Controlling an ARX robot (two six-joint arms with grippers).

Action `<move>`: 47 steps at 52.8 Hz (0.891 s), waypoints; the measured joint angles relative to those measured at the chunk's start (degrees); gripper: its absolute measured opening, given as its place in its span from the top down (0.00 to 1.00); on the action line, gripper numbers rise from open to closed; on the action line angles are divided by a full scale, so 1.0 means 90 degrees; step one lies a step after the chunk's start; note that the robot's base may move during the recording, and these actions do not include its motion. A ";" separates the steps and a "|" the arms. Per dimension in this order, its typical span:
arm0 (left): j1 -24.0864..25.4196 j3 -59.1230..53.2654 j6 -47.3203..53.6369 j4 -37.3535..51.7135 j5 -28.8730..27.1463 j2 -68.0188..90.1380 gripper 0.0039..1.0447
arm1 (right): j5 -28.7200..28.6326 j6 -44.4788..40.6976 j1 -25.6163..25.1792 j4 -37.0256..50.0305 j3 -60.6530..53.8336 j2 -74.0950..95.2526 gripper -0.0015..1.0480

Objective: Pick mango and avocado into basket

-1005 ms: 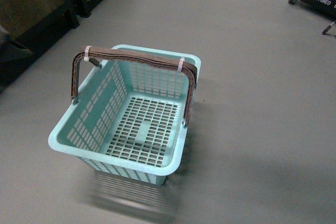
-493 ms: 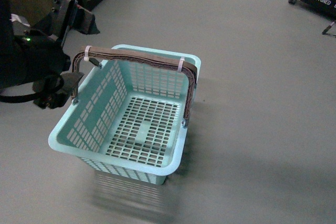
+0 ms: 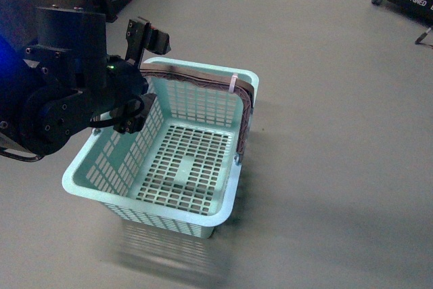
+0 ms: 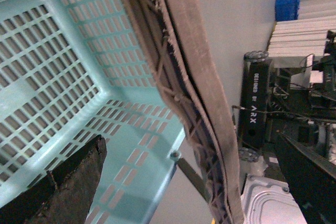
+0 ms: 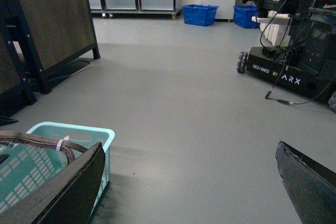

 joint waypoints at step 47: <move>0.0430 -0.1824 -0.1161 0.1549 0.0100 -0.2433 0.86 | 0.0000 0.0000 0.0000 0.0000 0.0000 0.0000 0.07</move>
